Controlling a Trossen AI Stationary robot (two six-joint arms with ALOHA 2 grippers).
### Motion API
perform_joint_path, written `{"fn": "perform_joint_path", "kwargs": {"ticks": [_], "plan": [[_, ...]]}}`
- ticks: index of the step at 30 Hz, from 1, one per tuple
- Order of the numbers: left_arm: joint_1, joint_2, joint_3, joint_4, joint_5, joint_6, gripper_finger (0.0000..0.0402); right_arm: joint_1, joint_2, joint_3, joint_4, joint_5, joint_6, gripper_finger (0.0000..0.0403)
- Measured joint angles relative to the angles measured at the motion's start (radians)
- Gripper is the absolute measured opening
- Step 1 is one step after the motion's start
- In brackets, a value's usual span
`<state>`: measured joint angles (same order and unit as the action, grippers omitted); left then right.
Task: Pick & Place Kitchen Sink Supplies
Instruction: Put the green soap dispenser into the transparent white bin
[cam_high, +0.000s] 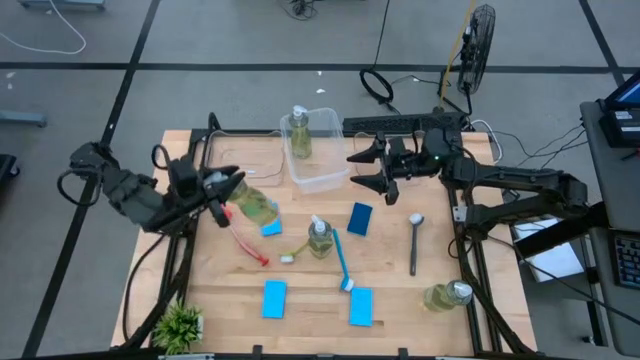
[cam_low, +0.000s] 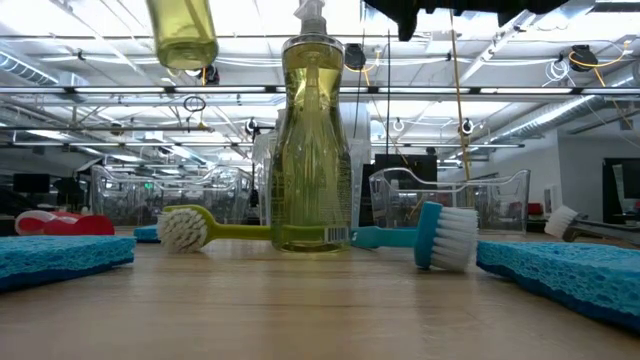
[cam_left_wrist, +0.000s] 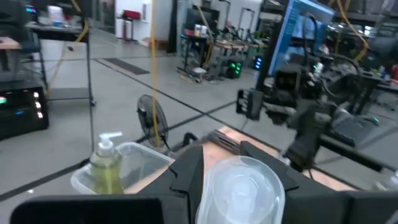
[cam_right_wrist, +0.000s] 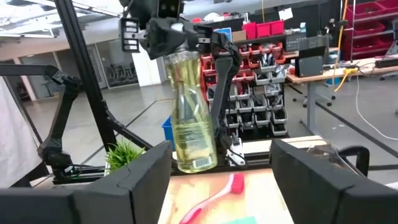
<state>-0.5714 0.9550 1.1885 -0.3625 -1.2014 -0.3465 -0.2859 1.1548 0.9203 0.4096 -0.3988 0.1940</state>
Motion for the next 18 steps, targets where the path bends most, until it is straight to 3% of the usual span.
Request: {"fn": "perform_joint_path", "kwargs": {"ticks": [6, 14, 18], "plan": [[0.117, 0.006, 0.0, 0.096, 0.045, 0.056, 0.0098, 0.0, 0.066, 0.0, 0.104, 0.0, 0.001, 0.0299], [0.279, 0.064, 0.0, 0.33, 0.141, 0.261, 0.0098, -0.001, 0.132, 0.0, 0.227, 0.001, -0.026, 0.0335], [0.368, 0.11, 0.0, 0.474, 0.25, 0.359, 0.0098, -0.003, 0.141, 0.0, 0.237, 0.0, -0.034, 0.0343]]}}
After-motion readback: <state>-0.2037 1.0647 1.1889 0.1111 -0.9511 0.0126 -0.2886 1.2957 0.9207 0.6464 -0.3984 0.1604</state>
